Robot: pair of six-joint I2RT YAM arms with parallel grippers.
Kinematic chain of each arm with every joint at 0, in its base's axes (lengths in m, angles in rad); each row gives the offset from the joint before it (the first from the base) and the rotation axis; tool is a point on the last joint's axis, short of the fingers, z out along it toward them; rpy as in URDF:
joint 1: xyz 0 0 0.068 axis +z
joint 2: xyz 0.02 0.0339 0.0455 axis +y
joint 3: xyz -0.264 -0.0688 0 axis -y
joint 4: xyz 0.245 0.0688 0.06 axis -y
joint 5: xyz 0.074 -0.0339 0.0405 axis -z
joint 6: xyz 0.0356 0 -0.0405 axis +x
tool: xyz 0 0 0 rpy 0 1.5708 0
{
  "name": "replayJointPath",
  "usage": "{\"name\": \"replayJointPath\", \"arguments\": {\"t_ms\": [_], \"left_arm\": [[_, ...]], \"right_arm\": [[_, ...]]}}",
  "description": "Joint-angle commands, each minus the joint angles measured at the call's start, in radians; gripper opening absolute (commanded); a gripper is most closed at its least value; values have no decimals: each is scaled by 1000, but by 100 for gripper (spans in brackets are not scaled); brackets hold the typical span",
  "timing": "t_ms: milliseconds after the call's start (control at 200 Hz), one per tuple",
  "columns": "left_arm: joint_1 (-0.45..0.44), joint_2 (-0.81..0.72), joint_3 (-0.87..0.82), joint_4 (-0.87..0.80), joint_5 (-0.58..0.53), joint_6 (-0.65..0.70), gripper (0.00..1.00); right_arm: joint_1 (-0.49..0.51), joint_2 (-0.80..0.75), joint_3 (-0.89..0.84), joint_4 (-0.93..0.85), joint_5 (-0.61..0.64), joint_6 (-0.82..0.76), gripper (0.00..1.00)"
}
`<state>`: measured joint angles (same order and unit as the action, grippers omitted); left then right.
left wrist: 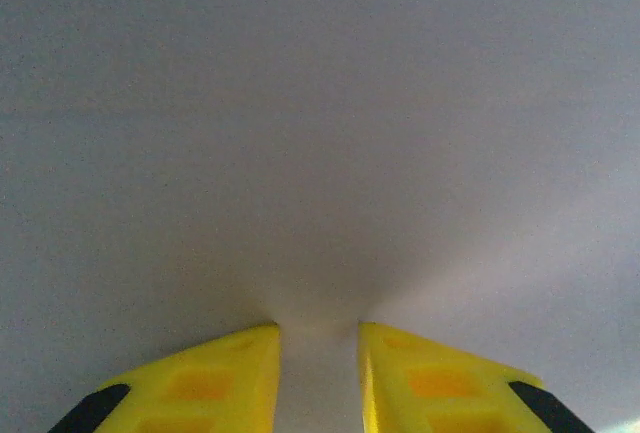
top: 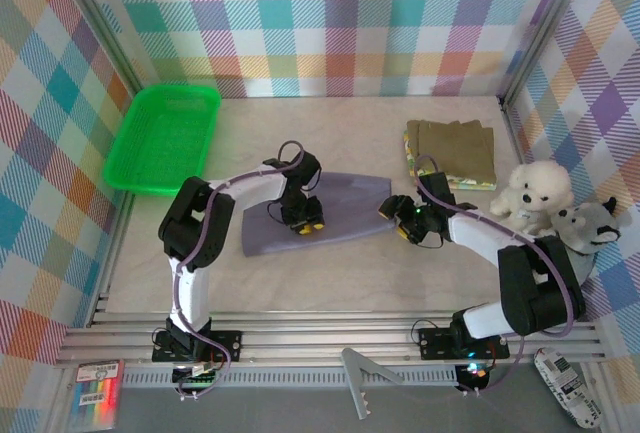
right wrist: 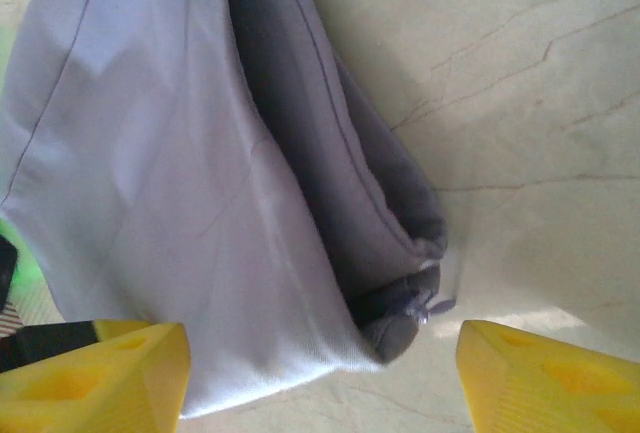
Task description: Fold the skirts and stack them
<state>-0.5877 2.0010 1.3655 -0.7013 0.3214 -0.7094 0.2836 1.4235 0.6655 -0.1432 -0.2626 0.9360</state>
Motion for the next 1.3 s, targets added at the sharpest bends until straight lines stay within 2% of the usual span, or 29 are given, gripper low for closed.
{"name": "replayJointPath", "arguments": {"t_ms": [0,385,580,655,795,865,960,1100,1295], "left_arm": [[-11,12,-16,-3,-6,16,27],[-12,15,-16,2,-4,18,28],[-12,15,-13,0,3,23,28],[-12,13,-7,-6,10,26,29],[-12,-19,19,-23,47,29,31],[-12,-50,30,-33,50,35,34],[-12,-78,40,-53,61,43,35],[-19,-97,22,-49,144,45,34],[-45,-59,-10,-17,207,39,34]], "right_arm": [[12,35,-3,48,6,24,69],[44,93,-24,155,19,64,65],[59,88,-56,231,53,103,57],[65,79,-72,248,76,112,47],[65,68,-110,279,105,141,13],[65,66,-125,296,108,154,0],[66,71,-130,307,100,157,0],[68,75,-123,299,97,157,0],[67,75,-121,278,105,159,0]]}}
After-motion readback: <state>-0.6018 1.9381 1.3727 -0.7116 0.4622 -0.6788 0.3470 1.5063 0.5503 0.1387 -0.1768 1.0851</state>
